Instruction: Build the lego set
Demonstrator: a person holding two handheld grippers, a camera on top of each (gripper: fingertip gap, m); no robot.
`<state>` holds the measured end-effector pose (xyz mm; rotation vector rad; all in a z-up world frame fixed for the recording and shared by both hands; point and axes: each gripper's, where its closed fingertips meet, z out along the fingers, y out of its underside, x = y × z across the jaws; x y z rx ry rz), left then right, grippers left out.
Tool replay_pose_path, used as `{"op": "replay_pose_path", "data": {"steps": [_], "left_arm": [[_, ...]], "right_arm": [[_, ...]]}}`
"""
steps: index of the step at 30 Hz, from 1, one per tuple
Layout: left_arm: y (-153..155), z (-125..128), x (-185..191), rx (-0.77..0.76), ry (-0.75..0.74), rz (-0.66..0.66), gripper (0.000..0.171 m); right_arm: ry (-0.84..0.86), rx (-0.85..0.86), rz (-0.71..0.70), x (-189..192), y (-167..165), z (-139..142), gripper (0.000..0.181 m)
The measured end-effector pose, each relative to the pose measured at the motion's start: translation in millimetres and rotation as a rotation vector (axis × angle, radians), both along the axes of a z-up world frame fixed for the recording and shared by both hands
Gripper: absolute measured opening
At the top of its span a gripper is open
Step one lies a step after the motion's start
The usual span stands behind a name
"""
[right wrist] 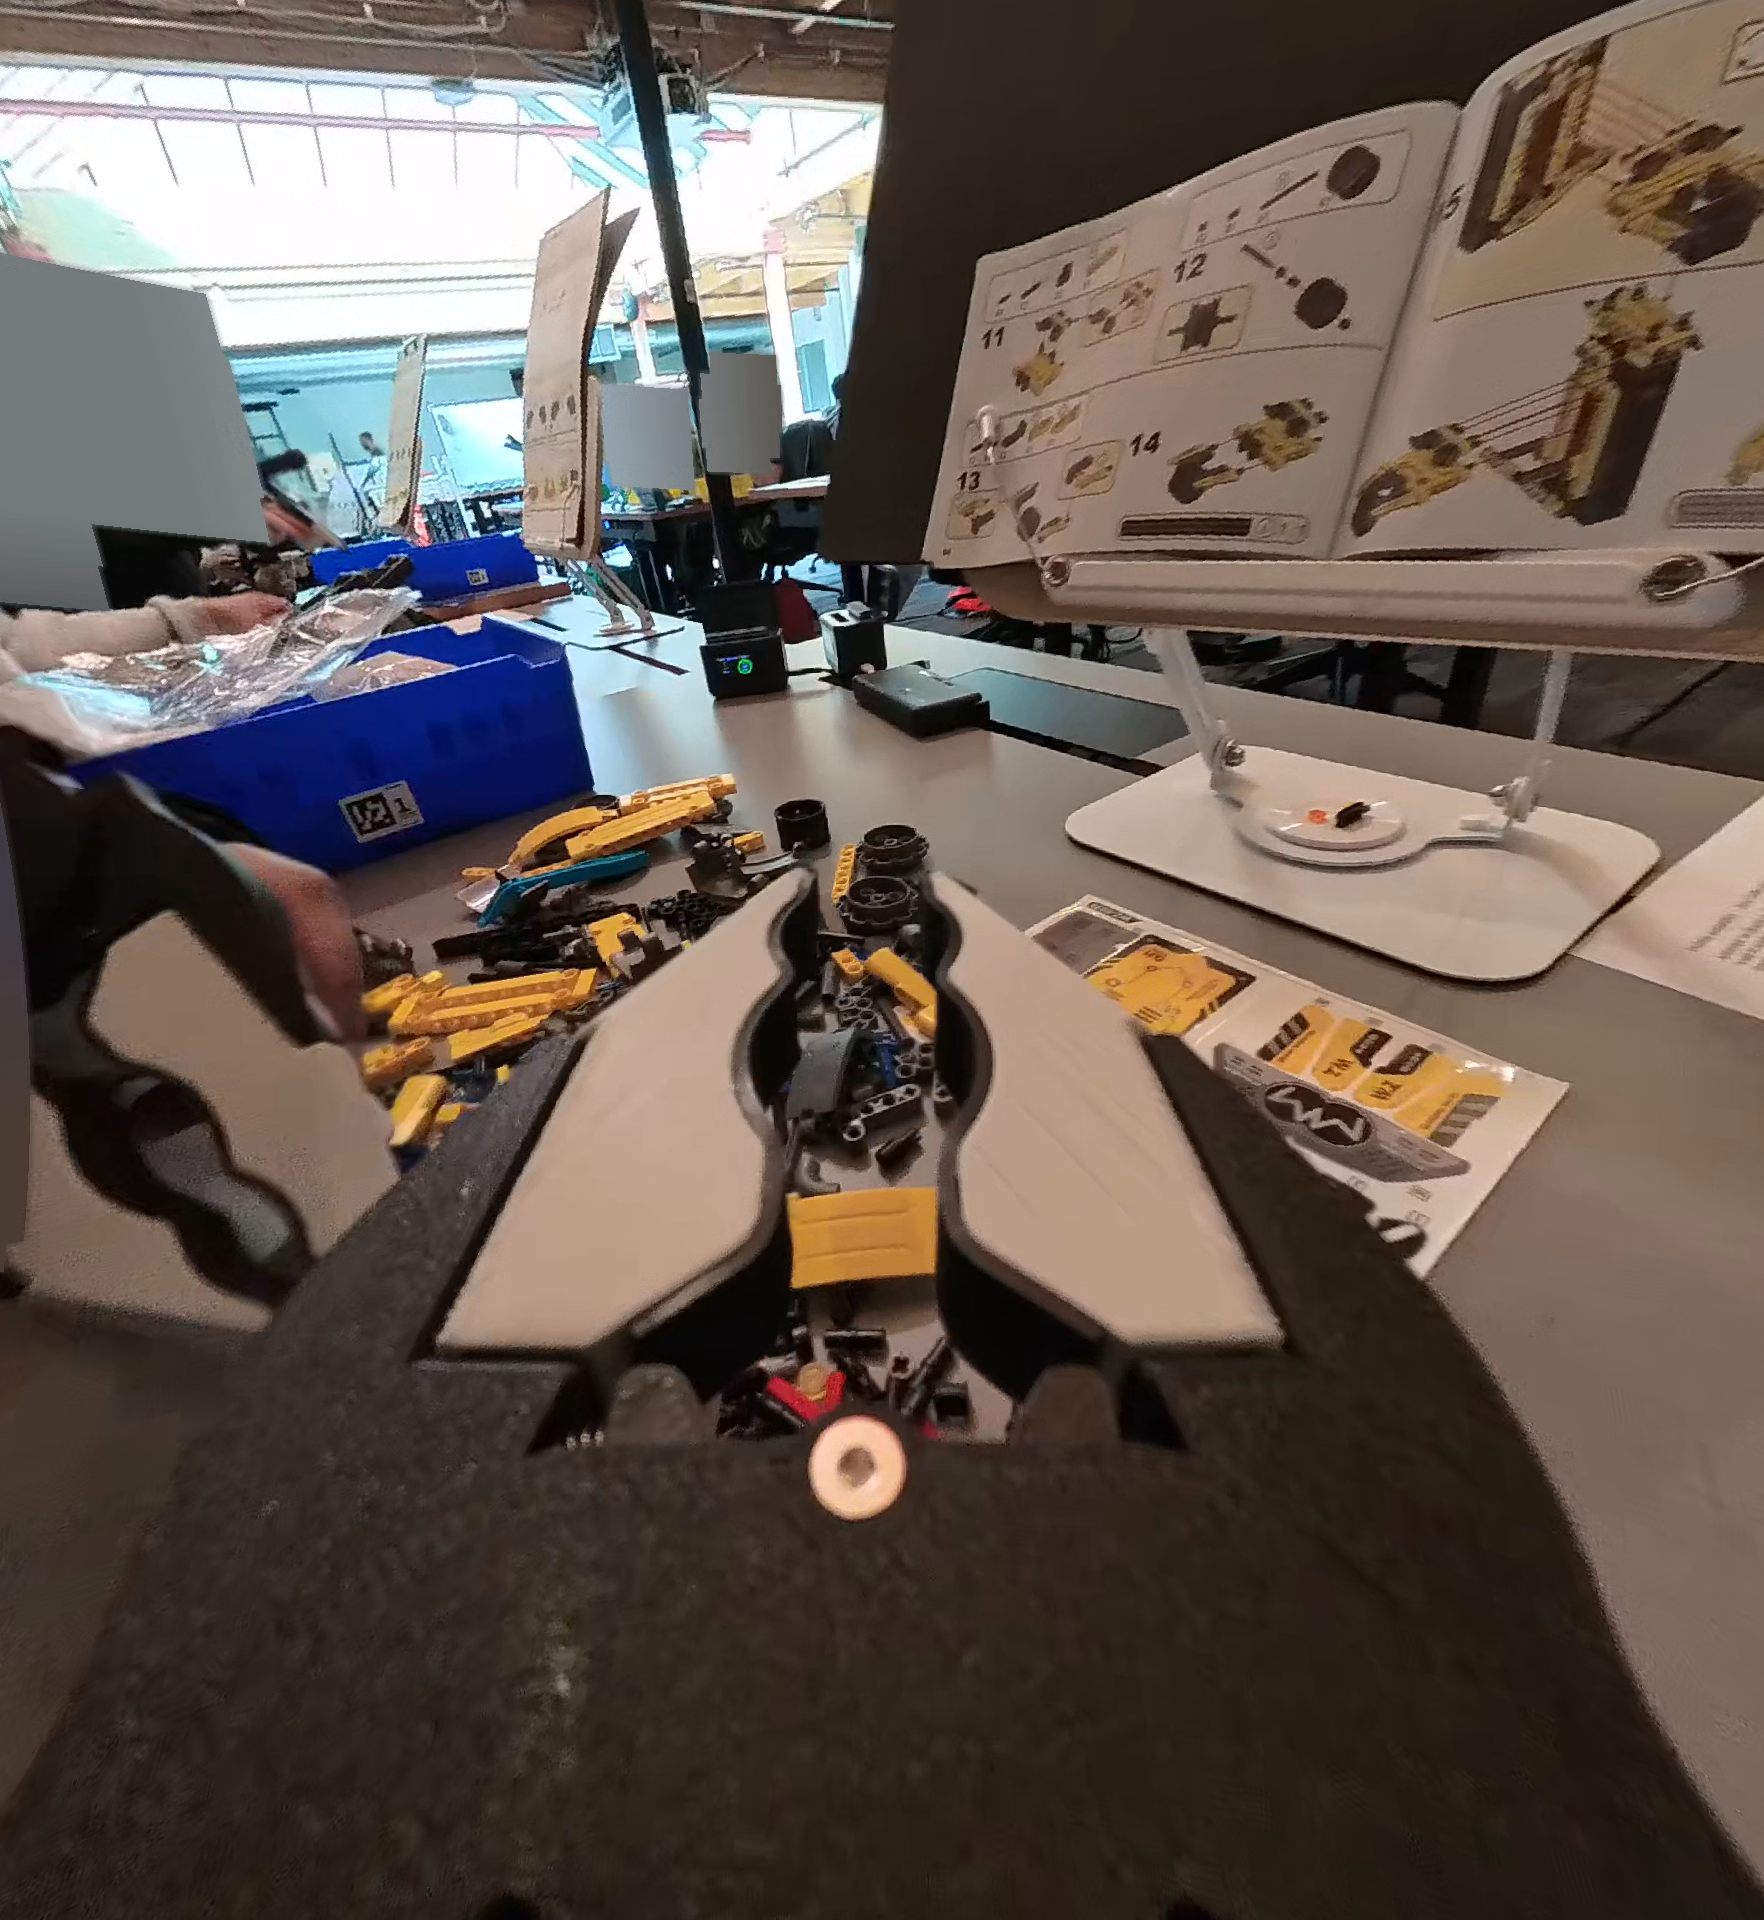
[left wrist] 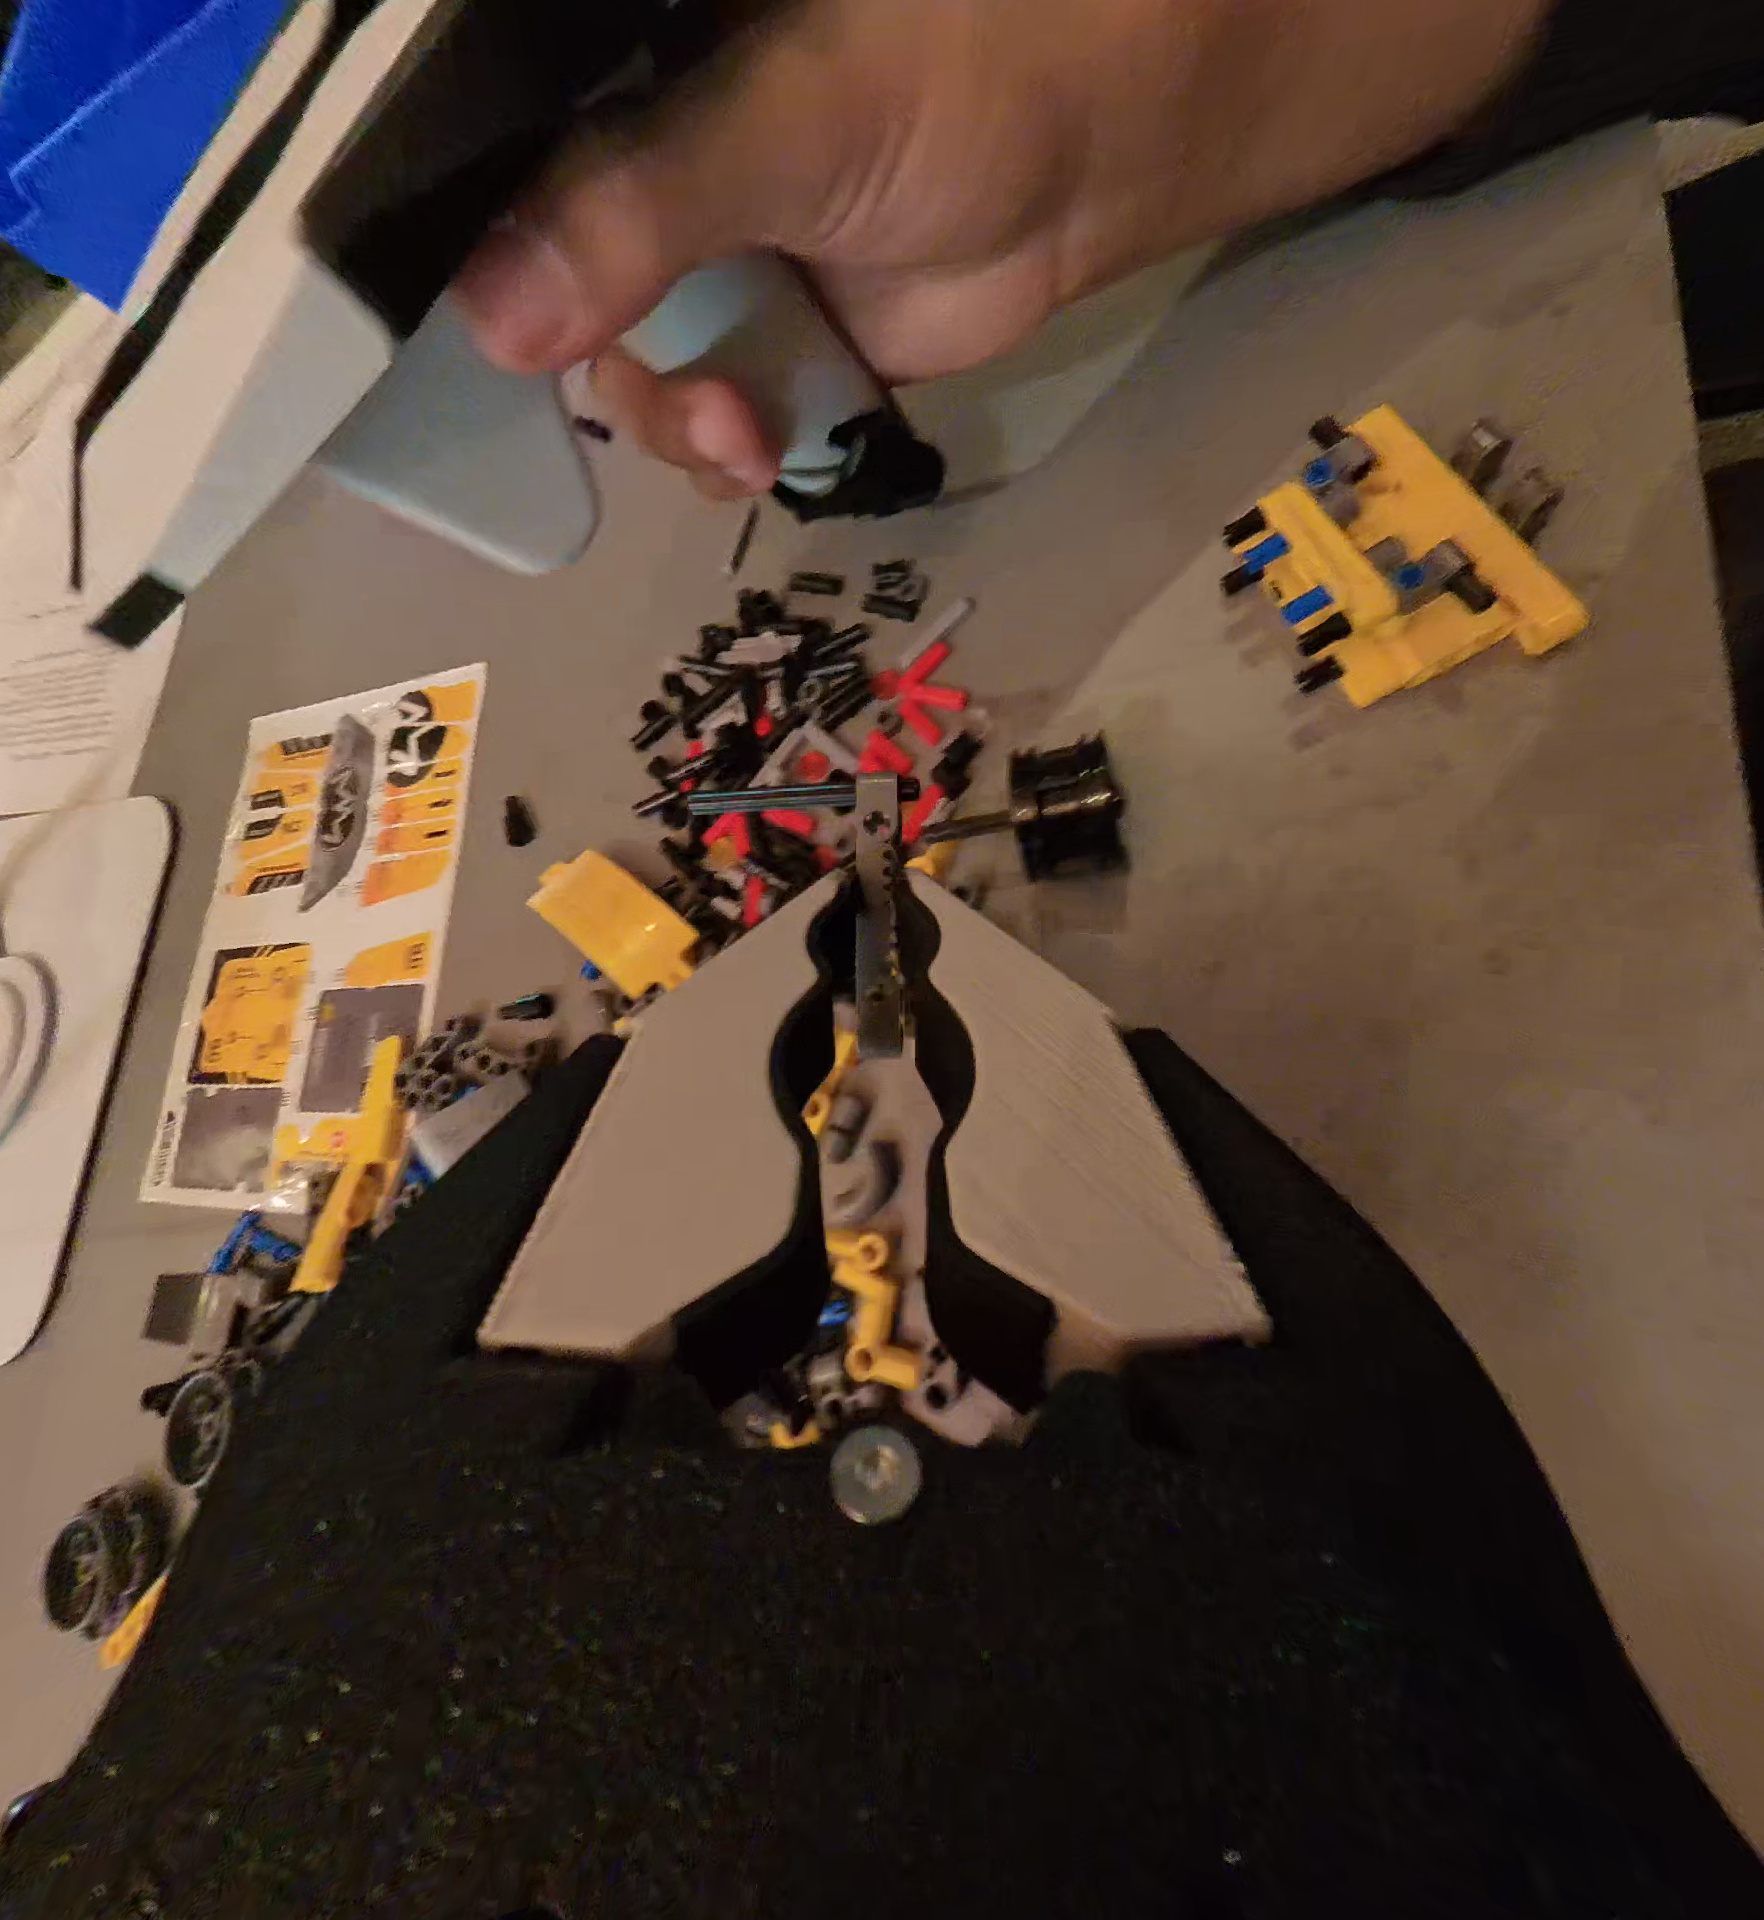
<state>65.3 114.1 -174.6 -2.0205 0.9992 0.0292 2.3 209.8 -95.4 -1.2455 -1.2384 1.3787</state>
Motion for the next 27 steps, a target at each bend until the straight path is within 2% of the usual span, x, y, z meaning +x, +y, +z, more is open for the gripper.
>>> {"op": "replay_pose_path", "data": {"steps": [6, 11, 16, 20, 27], "left_arm": [[-14.7, -5.0, 33.8, -0.063, -0.129, 0.051, 0.006], [-19.1, -9.8, 37.2, 0.001, -0.073, 0.114, 0.006], [-23.2, -19.2, 42.1, -0.026, -0.143, 0.137, 0.006], [-25.1, -21.5, 42.5, -0.015, -0.101, 0.114, 0.006], [-27.6, -13.6, 39.9, -0.011, -0.147, 0.092, 0.006]], "right_arm": [[-0.031, 0.031, 0.017, -3.8, -5.8, -8.2, 0.019], [-0.040, -0.008, 0.018, -4.6, -1.2, -11.4, 0.019], [-0.031, -0.105, 0.046, -3.6, -0.7, -10.2, 0.018], [-0.030, -0.150, 0.062, -3.6, -1.2, -10.4, 0.018], [-0.038, -0.115, 0.059, -4.1, -2.4, -11.8, 0.019]]}}
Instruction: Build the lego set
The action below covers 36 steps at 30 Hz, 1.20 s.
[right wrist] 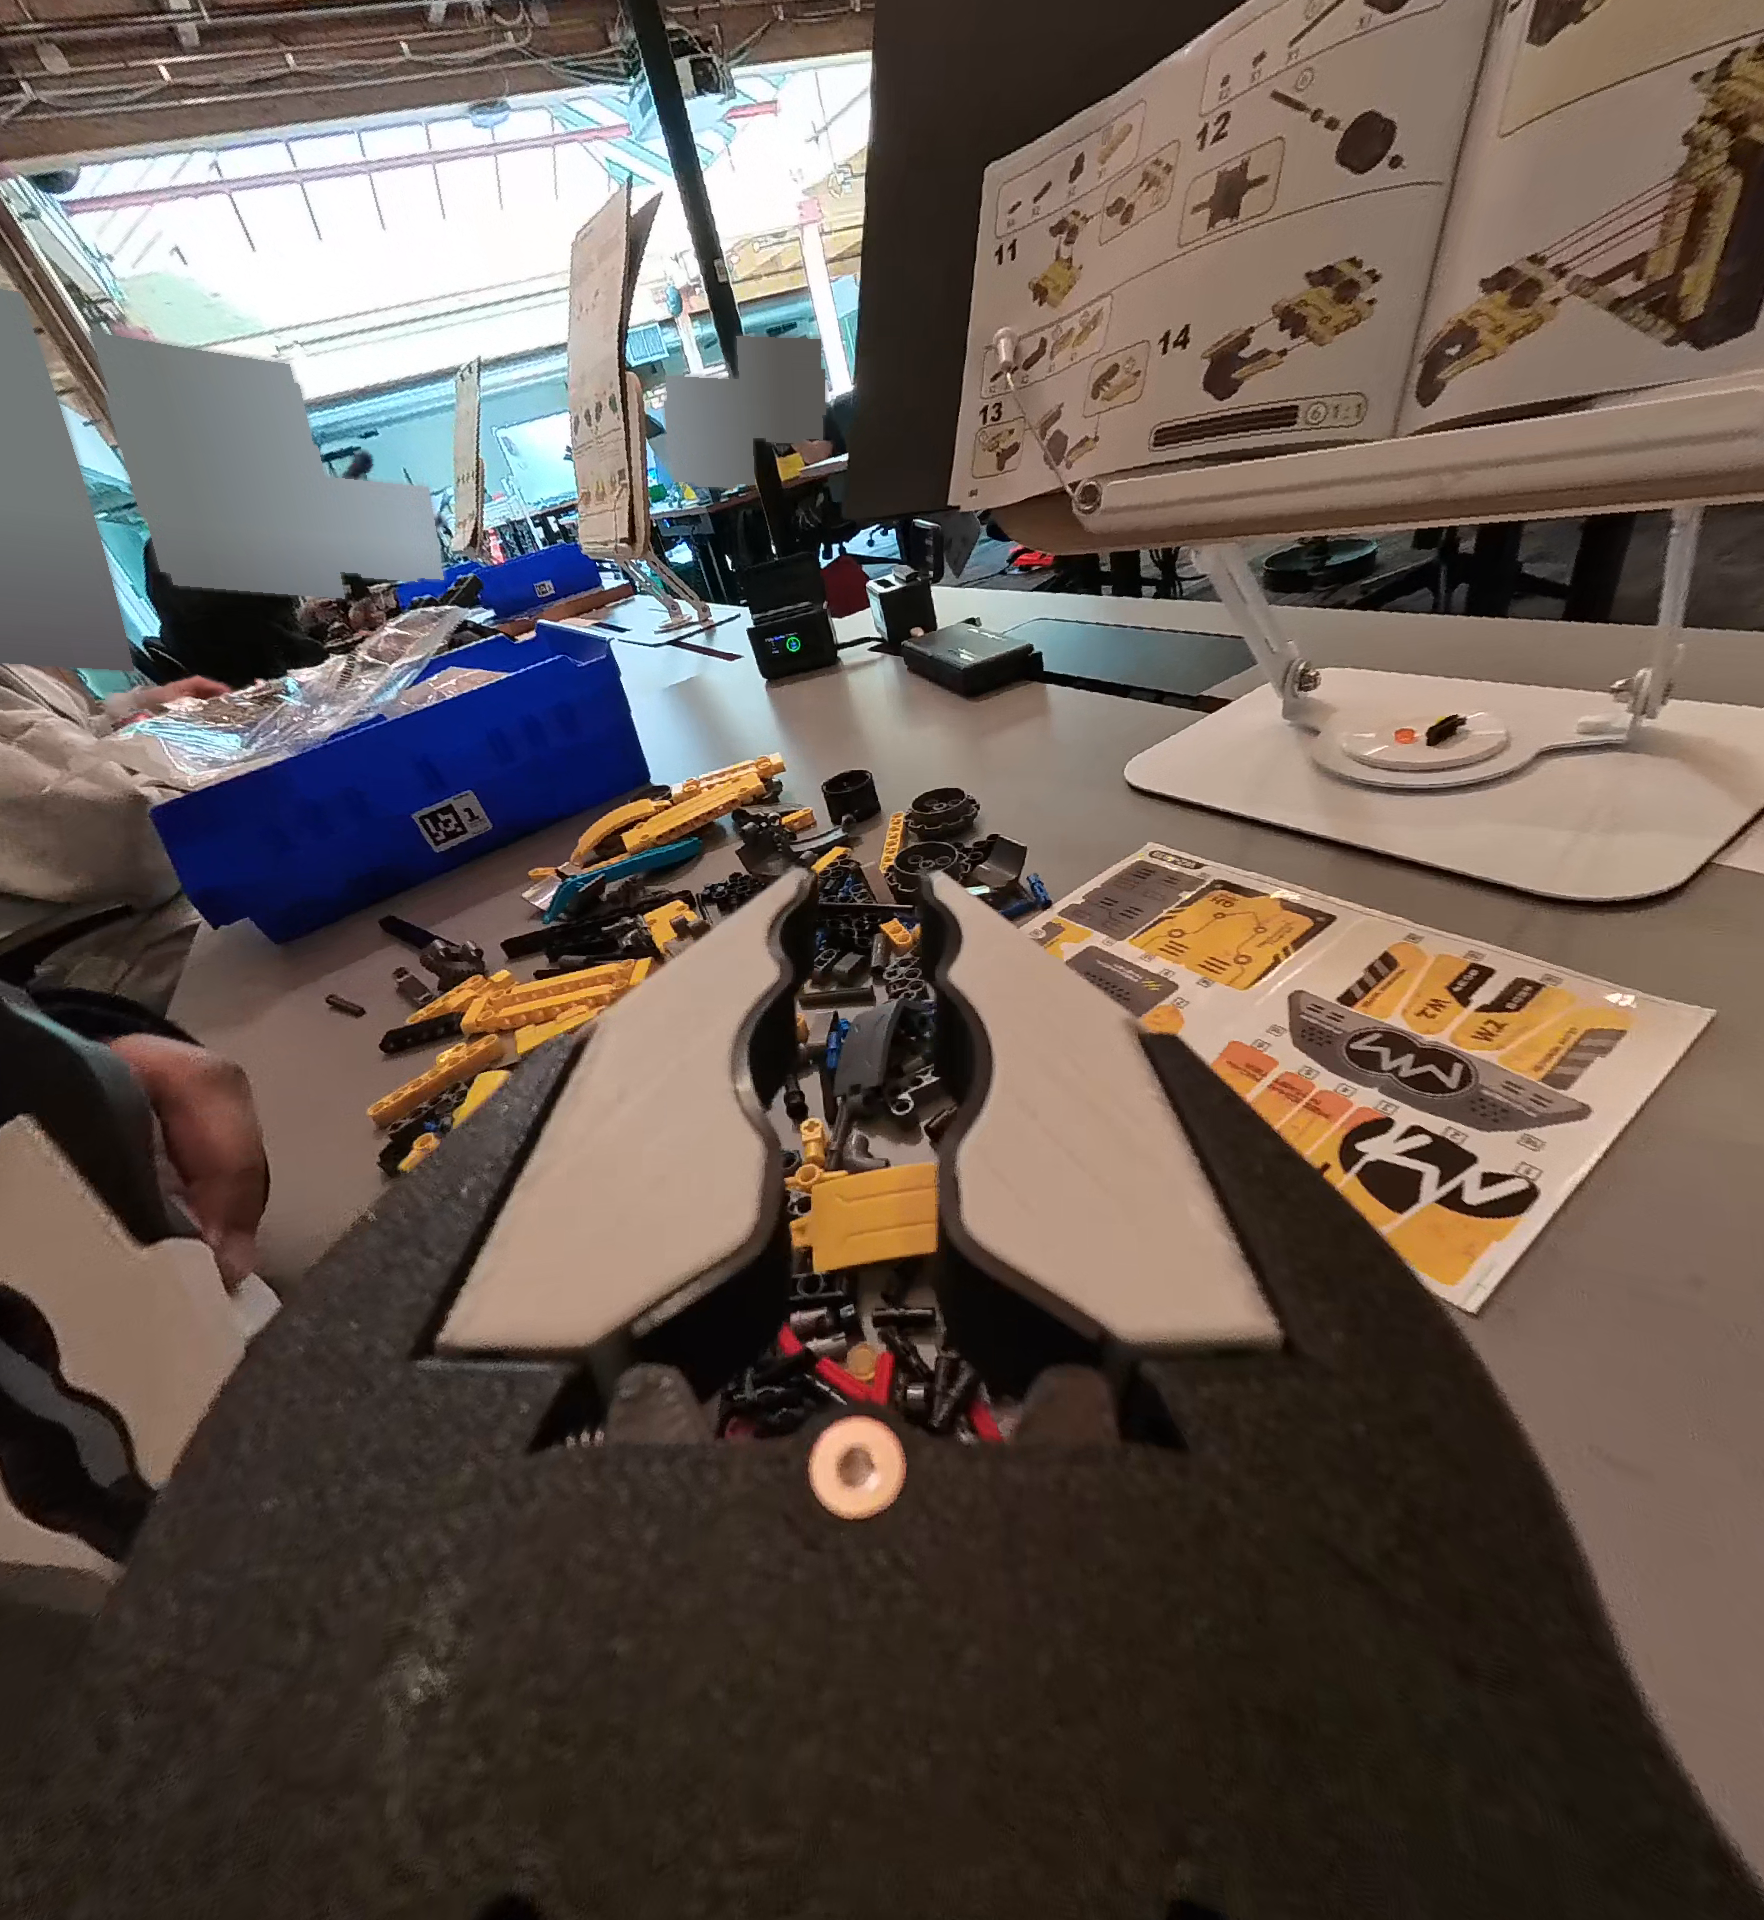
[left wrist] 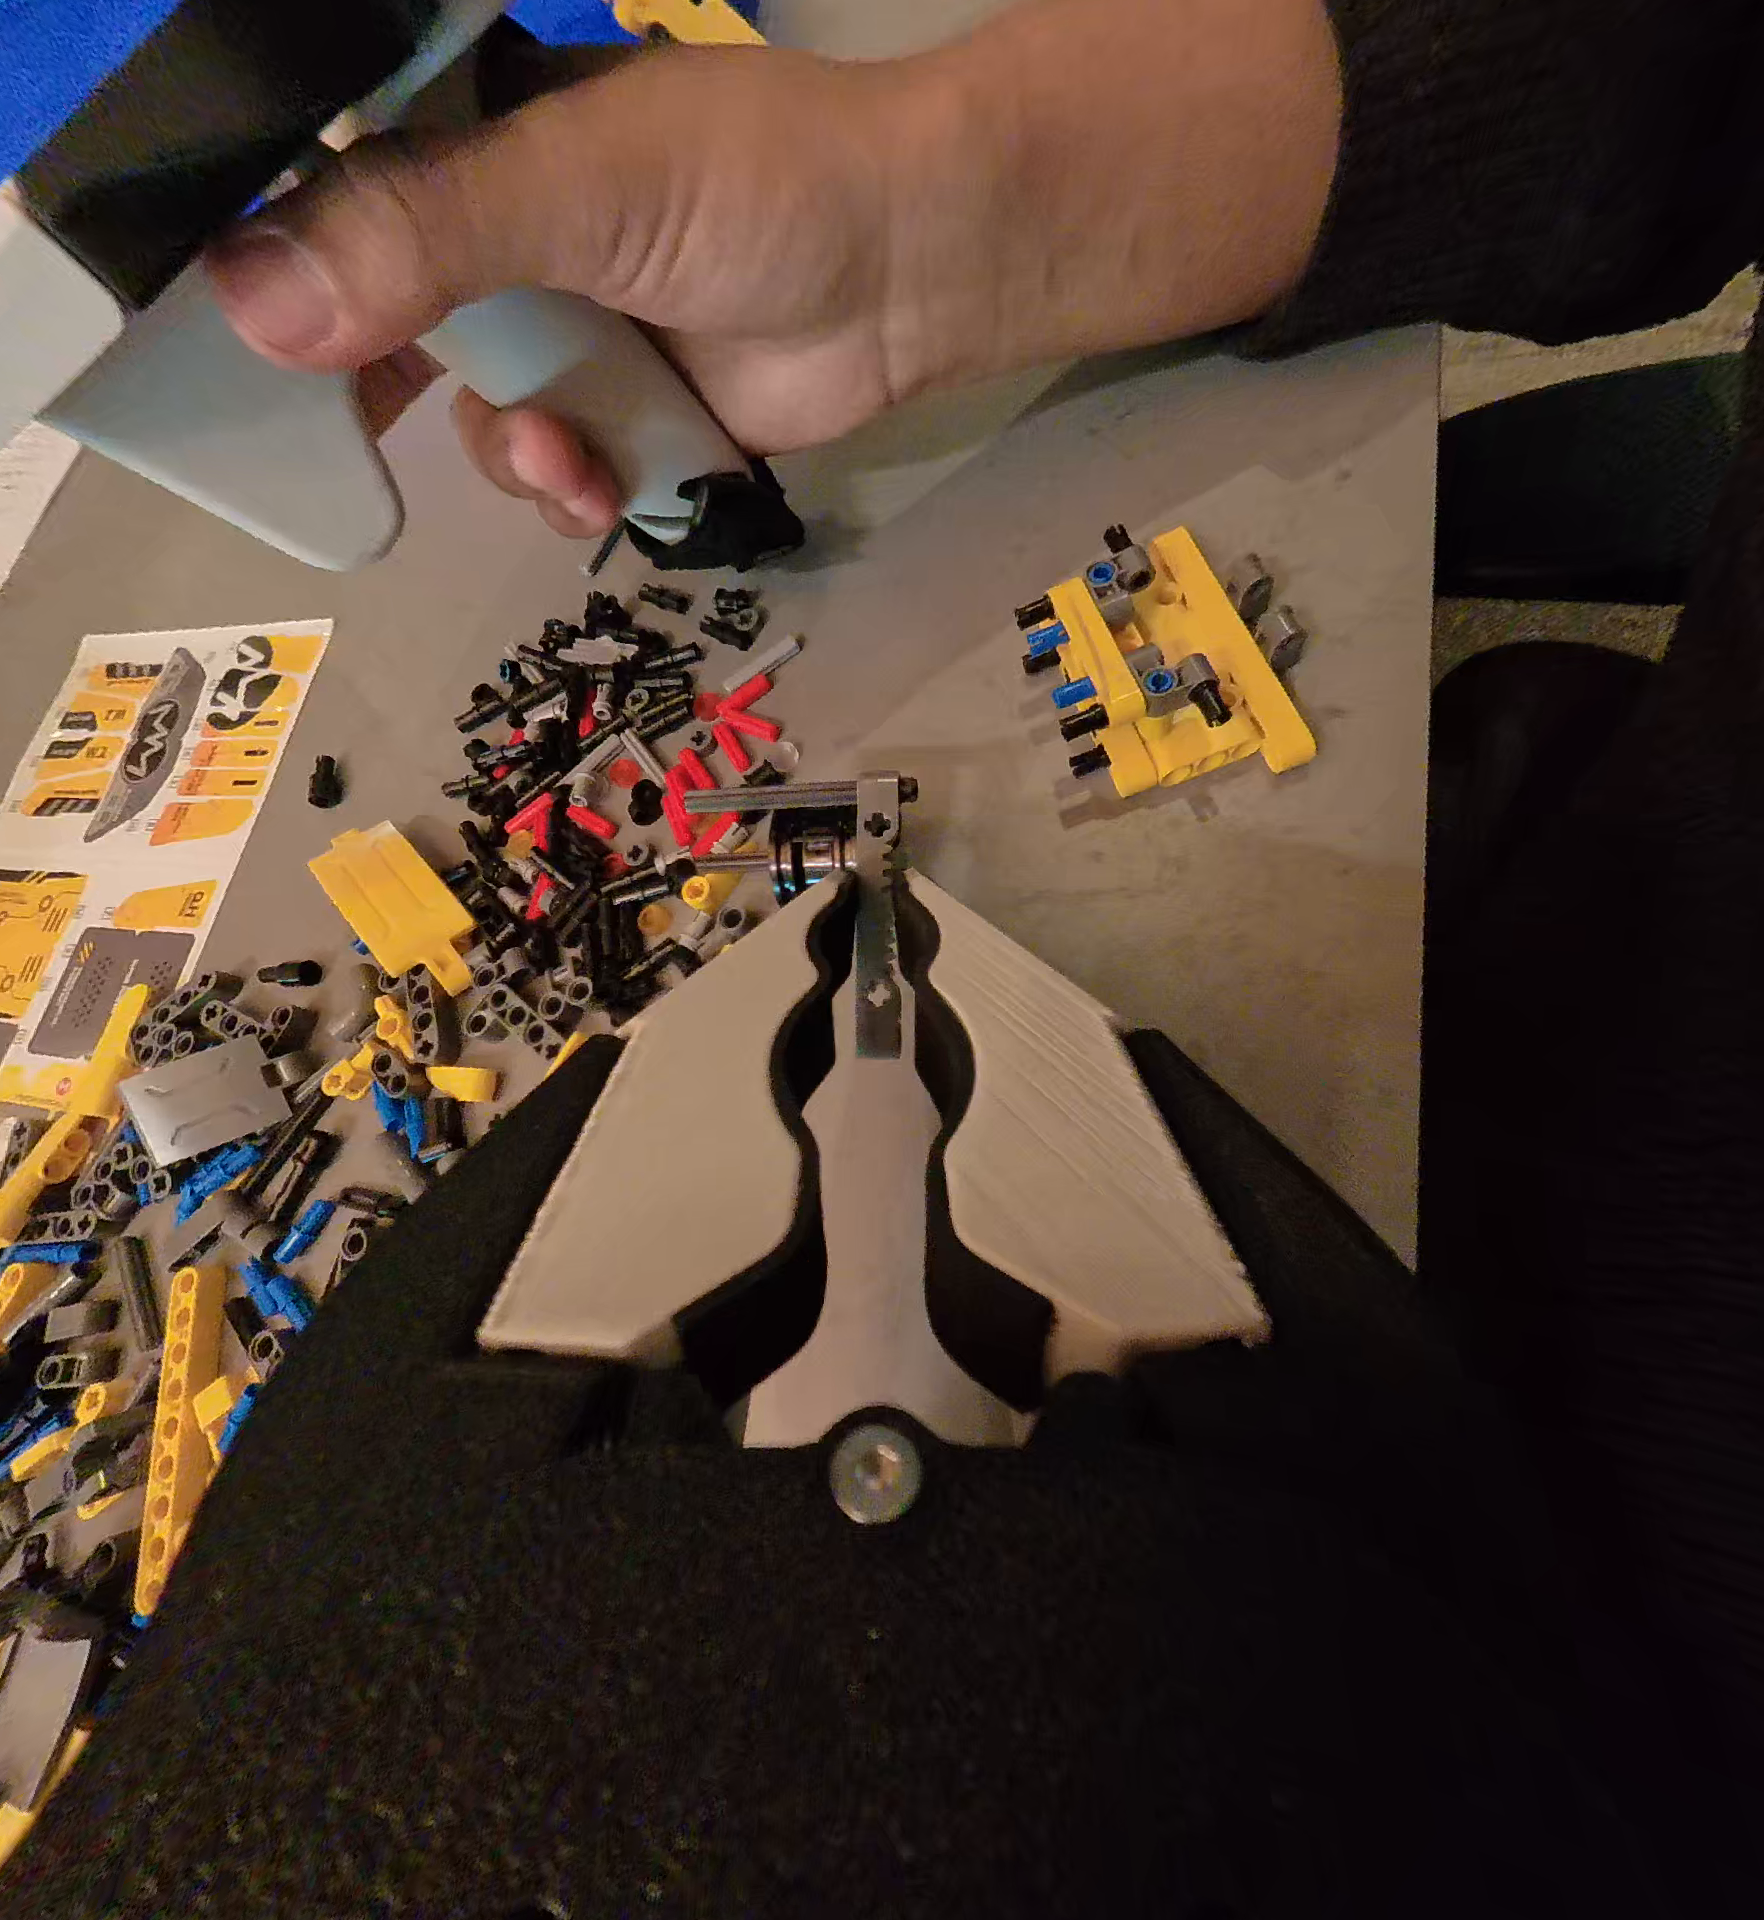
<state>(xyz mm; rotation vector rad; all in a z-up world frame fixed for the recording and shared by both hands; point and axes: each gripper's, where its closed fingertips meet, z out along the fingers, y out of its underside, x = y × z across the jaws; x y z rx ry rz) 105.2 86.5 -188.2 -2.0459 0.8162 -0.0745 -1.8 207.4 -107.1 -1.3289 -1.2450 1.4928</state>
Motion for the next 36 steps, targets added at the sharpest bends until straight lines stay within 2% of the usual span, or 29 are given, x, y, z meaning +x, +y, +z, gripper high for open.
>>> {"op": "replay_pose_path", "data": {"steps": [8, 36], "left_arm": [[-1.5, -3.1, -3.2, -0.039, -0.053, -0.021, 0.006], [-3.5, -6.4, 0.3, -0.063, -0.072, -0.039, 0.006]], "right_arm": [[-0.010, -0.007, 0.016, -1.3, -3.9, -3.0, 0.018], [-0.006, -0.025, 0.030, -0.9, -6.3, -1.3, 0.018]]}}
